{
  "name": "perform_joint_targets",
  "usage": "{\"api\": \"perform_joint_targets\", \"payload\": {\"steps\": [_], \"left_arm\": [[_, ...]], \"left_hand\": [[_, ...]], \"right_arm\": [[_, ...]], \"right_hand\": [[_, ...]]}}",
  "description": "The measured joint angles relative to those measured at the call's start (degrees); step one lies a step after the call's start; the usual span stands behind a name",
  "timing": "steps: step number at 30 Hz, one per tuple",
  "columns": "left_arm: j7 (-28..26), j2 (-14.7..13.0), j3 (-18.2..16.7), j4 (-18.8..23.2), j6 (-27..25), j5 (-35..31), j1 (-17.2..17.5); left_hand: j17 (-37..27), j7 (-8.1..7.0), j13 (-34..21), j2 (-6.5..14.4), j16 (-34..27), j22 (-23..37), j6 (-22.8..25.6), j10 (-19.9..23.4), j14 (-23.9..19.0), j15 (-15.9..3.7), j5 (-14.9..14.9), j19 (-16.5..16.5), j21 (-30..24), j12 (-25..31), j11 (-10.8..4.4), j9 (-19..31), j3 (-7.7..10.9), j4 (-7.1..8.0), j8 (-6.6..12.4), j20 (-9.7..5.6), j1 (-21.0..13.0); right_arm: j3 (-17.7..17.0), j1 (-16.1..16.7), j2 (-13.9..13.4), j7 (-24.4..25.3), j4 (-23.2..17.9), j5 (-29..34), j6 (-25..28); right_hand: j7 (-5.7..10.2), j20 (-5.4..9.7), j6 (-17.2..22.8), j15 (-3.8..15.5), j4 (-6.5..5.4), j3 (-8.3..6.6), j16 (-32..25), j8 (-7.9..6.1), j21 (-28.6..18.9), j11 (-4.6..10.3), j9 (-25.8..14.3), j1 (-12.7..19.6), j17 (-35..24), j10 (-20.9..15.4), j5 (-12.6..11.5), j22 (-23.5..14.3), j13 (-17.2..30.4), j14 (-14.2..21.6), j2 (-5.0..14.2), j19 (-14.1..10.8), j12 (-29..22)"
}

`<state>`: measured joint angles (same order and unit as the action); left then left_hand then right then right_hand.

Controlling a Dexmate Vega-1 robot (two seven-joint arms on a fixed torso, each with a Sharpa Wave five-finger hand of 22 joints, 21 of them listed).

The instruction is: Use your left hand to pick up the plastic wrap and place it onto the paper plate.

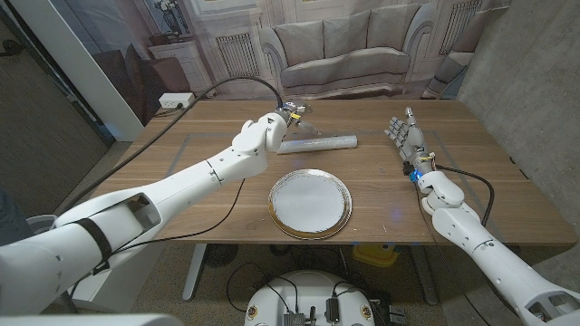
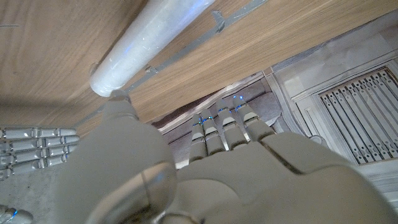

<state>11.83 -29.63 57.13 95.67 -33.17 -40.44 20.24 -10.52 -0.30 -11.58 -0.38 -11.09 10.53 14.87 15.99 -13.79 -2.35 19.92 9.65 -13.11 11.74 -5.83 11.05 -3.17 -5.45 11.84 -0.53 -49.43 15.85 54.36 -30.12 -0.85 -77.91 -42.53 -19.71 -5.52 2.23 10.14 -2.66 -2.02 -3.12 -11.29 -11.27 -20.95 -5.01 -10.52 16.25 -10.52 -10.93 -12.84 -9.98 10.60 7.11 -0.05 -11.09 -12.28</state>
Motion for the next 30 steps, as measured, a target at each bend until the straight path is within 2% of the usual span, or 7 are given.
{"api": "perform_joint_targets", "payload": {"steps": [12, 30], "left_arm": [[1.27, 1.39, 1.38, -2.21, 0.12, -1.4, -0.86], [2.5, 2.9, 3.57, -4.62, -0.18, -3.57, -1.86]], "left_hand": [[-0.3, -0.31, 0.0, 0.08, 0.0, 0.0, -0.3, -0.3, 0.16, 0.16, 0.0, -0.29, 0.23, 0.0, -0.3, 0.0, -0.24, -0.24, 0.0, -0.3, -0.99], [-0.29, -0.3, 0.0, 0.16, 0.0, 0.0, -0.3, -0.29, 0.36, -0.04, 0.0, -0.5, 0.65, 0.0, -0.3, 0.0, -0.24, -0.24, 0.01, -0.5, -1.06]], "right_arm": [[-0.08, -0.04, -0.12, -0.05, -0.26, -0.11, 0.32], [0.41, -1.41, 0.63, -0.44, 1.43, -0.12, 0.42]], "right_hand": [[0.0, 0.0, 0.0, -0.31, 0.0, 0.0, 0.0, 0.0, 0.46, 0.0, 0.0, -0.01, 0.0, 0.0, 0.29, 0.0, 0.0, 0.31, 0.01, 0.0, 0.0], [0.0, 0.22, 0.0, -0.31, 0.24, 0.25, 0.0, 0.0, 0.75, 0.0, 0.0, -0.23, 0.0, 0.0, 0.44, 0.0, 0.0, 0.31, 0.23, -0.22, 0.0]]}}
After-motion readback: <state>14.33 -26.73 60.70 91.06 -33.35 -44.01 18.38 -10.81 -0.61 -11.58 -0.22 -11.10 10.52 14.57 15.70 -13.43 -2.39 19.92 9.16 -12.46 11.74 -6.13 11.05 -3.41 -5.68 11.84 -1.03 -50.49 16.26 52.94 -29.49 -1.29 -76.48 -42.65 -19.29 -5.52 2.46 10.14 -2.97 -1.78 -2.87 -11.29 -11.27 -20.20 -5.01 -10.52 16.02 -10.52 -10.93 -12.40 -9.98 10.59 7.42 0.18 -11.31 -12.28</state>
